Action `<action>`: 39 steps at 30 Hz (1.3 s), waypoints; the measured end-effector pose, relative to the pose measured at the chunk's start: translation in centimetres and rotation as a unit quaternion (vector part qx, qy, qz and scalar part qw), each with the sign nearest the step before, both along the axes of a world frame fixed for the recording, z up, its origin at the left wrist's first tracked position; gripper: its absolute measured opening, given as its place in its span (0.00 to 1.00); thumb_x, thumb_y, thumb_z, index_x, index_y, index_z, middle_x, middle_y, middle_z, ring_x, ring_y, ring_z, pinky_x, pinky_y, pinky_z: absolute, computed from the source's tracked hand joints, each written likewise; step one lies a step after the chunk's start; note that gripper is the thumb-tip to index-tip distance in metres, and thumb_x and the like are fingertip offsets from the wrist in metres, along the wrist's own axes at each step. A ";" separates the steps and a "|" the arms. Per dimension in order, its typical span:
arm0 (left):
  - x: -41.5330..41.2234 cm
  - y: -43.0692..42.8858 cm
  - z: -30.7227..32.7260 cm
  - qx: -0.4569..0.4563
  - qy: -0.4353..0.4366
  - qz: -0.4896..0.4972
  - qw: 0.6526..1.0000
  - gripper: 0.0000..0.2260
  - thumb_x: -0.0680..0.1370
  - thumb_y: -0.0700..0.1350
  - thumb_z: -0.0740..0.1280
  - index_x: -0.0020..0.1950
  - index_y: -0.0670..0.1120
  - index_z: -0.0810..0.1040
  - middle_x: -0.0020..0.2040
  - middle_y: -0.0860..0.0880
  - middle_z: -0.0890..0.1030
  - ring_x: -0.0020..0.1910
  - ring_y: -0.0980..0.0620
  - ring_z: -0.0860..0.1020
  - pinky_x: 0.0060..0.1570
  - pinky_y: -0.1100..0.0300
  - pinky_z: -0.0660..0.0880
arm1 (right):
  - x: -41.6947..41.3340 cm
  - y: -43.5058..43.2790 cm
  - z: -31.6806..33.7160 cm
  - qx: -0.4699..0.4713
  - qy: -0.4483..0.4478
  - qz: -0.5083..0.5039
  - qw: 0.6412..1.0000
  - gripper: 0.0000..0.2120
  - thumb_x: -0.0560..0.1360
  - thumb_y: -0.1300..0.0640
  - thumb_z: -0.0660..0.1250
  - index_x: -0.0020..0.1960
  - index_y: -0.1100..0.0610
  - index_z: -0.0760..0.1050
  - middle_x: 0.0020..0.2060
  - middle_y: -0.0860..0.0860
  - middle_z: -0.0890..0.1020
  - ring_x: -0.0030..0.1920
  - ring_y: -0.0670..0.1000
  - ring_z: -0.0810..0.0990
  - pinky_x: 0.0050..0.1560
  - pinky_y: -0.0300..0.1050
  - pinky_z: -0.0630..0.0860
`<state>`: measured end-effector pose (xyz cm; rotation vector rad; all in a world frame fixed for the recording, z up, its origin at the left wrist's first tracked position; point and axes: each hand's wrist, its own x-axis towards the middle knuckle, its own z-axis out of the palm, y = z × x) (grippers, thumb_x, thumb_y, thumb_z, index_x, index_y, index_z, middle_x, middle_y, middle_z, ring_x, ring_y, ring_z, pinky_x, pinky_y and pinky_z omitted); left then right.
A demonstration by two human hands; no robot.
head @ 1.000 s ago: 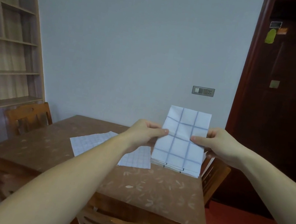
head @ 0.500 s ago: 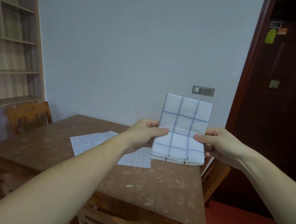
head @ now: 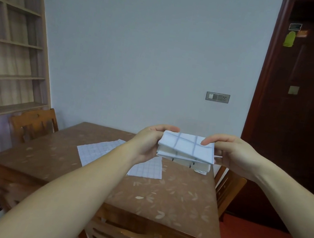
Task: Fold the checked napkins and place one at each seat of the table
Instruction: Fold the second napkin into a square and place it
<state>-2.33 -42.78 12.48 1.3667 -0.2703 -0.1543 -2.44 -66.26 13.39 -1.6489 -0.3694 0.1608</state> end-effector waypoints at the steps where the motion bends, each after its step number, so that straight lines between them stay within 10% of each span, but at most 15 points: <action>1: 0.1 0.1 0.0 0.002 0.001 0.000 1.000 0.13 0.79 0.33 0.60 0.52 0.46 0.82 0.43 0.46 0.84 0.35 0.50 0.81 0.30 0.62 0.76 | 0.0 0.1 0.0 -0.004 -0.005 0.004 1.000 0.20 0.79 0.70 0.58 0.38 0.57 0.85 0.42 0.57 0.82 0.47 0.59 0.73 0.43 0.46 0.75; 9: -0.3 0.3 0.0 0.095 0.077 -0.033 0.992 0.22 0.80 0.62 0.57 0.56 0.46 0.78 0.43 0.46 0.85 0.40 0.46 0.84 0.34 0.57 0.79 | -0.5 -0.6 0.7 -0.034 -0.038 -0.028 0.998 0.16 0.79 0.71 0.57 0.44 0.63 0.82 0.47 0.57 0.83 0.43 0.53 0.78 0.36 0.38 0.78; 15: -0.1 0.0 -0.5 0.136 0.001 -0.033 0.990 0.04 0.79 0.43 0.67 0.53 0.44 0.79 0.33 0.53 0.82 0.29 0.58 0.79 0.31 0.67 0.76 | -0.7 -0.9 0.5 -0.084 -0.060 -0.061 0.993 0.18 0.79 0.69 0.54 0.44 0.63 0.82 0.45 0.54 0.84 0.39 0.47 0.81 0.39 0.40 0.78; 21: -0.1 -0.3 -0.4 0.231 -0.074 -0.064 0.968 0.08 0.79 0.40 0.67 0.57 0.41 0.80 0.35 0.52 0.80 0.29 0.57 0.74 0.33 0.65 0.73 | -0.9 -0.3 1.0 -0.145 -0.098 -0.107 0.979 0.11 0.80 0.51 0.63 0.55 0.54 0.81 0.51 0.51 0.84 0.47 0.48 0.82 0.45 0.40 0.75; 25: -0.9 -0.8 0.5 0.268 -0.092 -0.137 0.949 0.05 0.80 0.40 0.66 0.53 0.44 0.81 0.31 0.53 0.76 0.28 0.56 0.71 0.34 0.65 0.70 | -1.7 1.1 1.2 -0.275 -0.122 -0.086 0.950 0.16 0.77 0.42 0.65 0.44 0.52 0.83 0.33 0.48 0.80 0.32 0.46 0.76 0.35 0.39 0.70; 33: -0.3 -1.9 0.0 0.033 -0.033 -0.025 0.999 0.06 0.80 0.46 0.65 0.51 0.45 0.80 0.31 0.54 0.74 0.30 0.55 0.65 0.32 0.63 0.61 | -1.6 3.0 0.9 -0.130 -0.215 -0.194 0.948 0.16 0.79 0.51 0.67 0.44 0.64 0.81 0.39 0.65 0.83 0.36 0.54 0.79 0.37 0.43 0.72; 39: -1.1 -4.4 -0.8 0.090 -0.045 0.012 0.995 0.15 0.76 0.54 0.70 0.57 0.45 0.81 0.51 0.47 0.85 0.49 0.47 0.83 0.48 0.52 0.80 | -0.8 3.7 0.4 -0.107 -0.293 -0.280 0.908 0.15 0.79 0.50 0.65 0.41 0.59 0.81 0.33 0.62 0.81 0.32 0.52 0.75 0.36 0.45 0.70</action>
